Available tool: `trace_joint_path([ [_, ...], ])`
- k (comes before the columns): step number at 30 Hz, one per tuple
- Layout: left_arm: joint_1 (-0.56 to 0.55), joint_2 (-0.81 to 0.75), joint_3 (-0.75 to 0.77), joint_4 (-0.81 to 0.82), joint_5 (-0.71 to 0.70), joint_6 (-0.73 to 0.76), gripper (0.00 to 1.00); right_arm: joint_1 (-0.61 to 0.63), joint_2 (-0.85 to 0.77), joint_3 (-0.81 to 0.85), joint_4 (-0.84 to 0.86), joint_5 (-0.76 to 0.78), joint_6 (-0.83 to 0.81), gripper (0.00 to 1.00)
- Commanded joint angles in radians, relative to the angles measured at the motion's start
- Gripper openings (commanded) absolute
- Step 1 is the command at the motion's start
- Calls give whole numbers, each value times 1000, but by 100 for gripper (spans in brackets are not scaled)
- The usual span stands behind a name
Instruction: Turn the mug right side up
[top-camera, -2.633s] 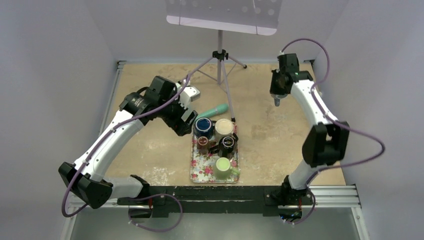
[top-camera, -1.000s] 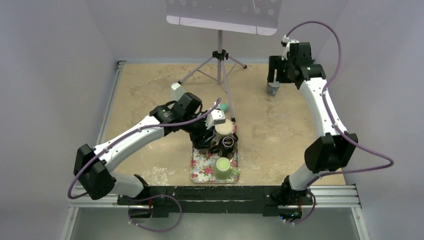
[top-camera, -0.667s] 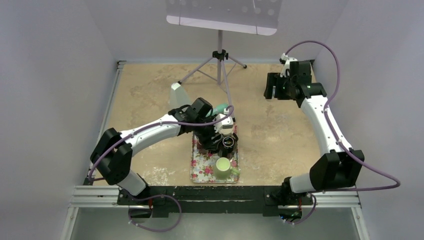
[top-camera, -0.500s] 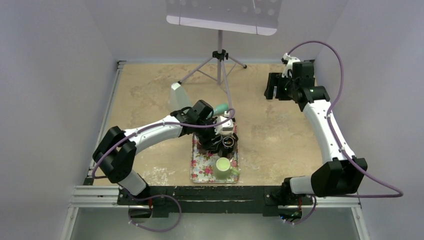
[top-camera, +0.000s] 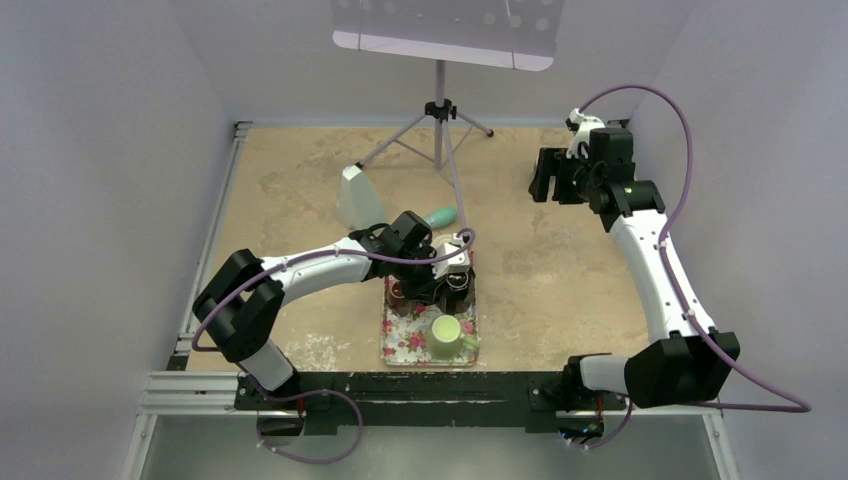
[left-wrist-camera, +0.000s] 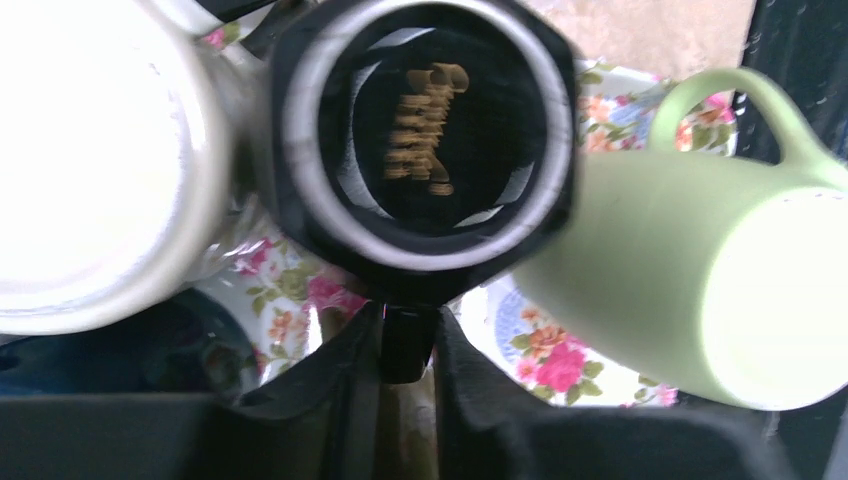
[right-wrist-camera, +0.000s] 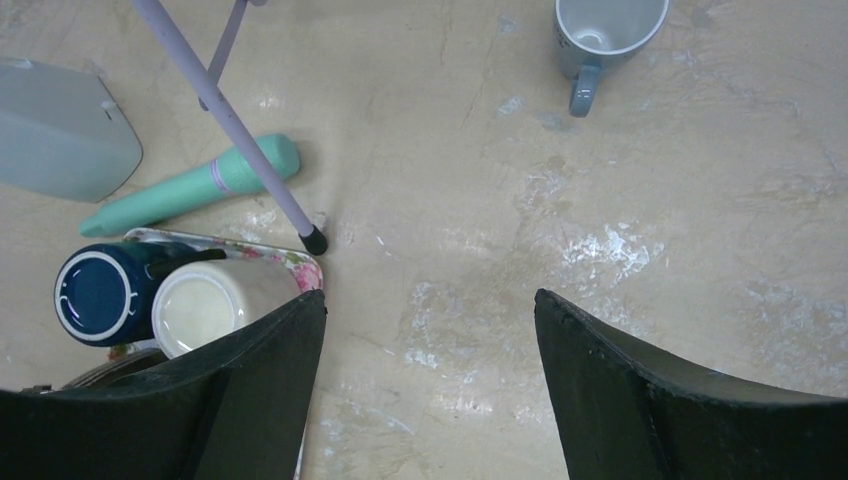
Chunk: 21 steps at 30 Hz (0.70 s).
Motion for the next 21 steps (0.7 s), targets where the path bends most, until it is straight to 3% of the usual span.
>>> trace_joint_path([
  [1,7,-21,61,-29,27,-47,0,3,-44,1,16,-32,7,79],
  [5,49,-55,170,-138,45,-104,0,3,-79,4,-6,-55,9,79],
  [11,136,-97,404,-291,231,-275,0,2,-153,-6,-18,-191,47,80],
  [16,158,-119,513,-275,330,-461,0,2,-258,-56,17,-378,115,85],
  [21,208,-115,567,-168,372,-646,0,3,-420,-244,235,-628,313,87],
])
